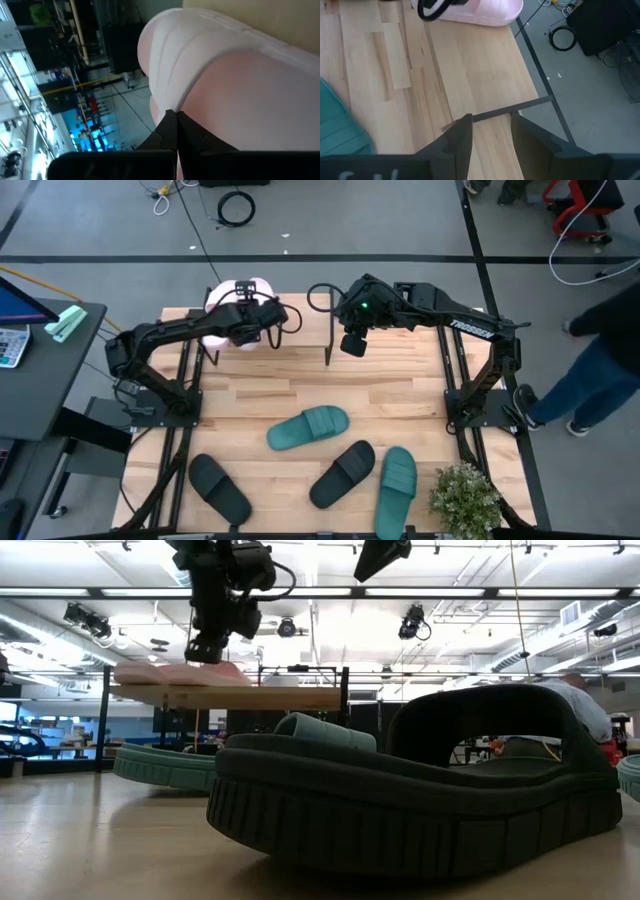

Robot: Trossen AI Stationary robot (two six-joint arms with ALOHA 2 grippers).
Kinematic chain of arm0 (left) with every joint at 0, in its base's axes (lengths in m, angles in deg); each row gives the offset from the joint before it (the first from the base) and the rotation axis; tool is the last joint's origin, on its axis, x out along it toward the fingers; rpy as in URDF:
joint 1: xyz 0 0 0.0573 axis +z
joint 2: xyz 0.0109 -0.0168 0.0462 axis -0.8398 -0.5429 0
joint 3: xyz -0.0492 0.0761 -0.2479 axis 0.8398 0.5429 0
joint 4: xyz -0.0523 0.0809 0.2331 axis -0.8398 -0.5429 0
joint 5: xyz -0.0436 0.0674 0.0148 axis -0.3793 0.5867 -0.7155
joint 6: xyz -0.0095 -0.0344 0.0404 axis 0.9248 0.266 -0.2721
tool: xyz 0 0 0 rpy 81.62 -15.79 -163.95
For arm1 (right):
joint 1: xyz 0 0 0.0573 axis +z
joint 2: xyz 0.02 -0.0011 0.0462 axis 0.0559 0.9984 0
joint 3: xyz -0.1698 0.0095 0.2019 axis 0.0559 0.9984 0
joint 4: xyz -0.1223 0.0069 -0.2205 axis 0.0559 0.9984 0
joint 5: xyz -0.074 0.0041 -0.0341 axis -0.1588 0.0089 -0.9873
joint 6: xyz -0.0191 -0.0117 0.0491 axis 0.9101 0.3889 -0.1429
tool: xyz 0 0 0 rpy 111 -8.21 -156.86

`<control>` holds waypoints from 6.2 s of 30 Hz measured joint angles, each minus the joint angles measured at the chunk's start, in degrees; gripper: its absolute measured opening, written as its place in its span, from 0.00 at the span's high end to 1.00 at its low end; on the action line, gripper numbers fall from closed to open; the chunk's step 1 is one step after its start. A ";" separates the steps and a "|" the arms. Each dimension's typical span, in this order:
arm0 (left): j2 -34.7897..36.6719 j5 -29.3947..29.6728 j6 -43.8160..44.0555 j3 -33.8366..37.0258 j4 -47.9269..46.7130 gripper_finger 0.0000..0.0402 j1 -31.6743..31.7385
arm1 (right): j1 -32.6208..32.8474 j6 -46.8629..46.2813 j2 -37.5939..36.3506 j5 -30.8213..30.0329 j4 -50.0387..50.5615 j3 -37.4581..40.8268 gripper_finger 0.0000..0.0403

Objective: Pick and place slides into the shelf
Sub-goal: Put the pink slide on the shelf, then put the top green slide on the shelf

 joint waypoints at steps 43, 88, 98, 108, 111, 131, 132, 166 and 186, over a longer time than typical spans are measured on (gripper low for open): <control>2.19 0.33 6.07 -0.04 -5.02 0.61 -0.37 | 0.04 -1.98 0.00 0.30 0.00 0.00 0.65; -11.19 -29.45 16.38 -1.29 2.61 0.57 -42.83 | 33.23 -42.71 1.09 1.51 -1.03 30.67 0.77; -21.79 -24.35 11.38 -1.03 8.23 0.57 -43.61 | 34.67 -45.15 1.07 1.48 -0.96 30.67 0.76; -24.93 -13.23 15.15 -1.03 8.45 0.59 -44.97 | 34.56 -44.46 1.07 1.40 -0.93 30.67 0.76; -24.52 -13.23 16.56 -1.05 8.43 0.60 -45.55 | 34.51 -44.43 1.05 1.40 -0.94 30.67 0.76; -24.52 -11.74 7.71 -1.09 21.36 0.60 -48.07 | 34.53 -44.34 1.05 1.44 -0.94 30.67 0.76; -24.52 -11.77 7.00 -1.09 22.46 0.60 -47.74 | 34.51 -44.34 1.05 1.44 -0.92 30.67 0.76; -18.52 -6.45 17.22 -1.01 28.27 0.97 -42.49 | 34.66 -41.89 1.01 -0.59 -0.78 30.67 0.76; 6.30 6.62 16.65 -1.11 23.57 0.95 -23.87 | 34.95 -41.41 1.05 -4.66 -0.88 30.64 0.76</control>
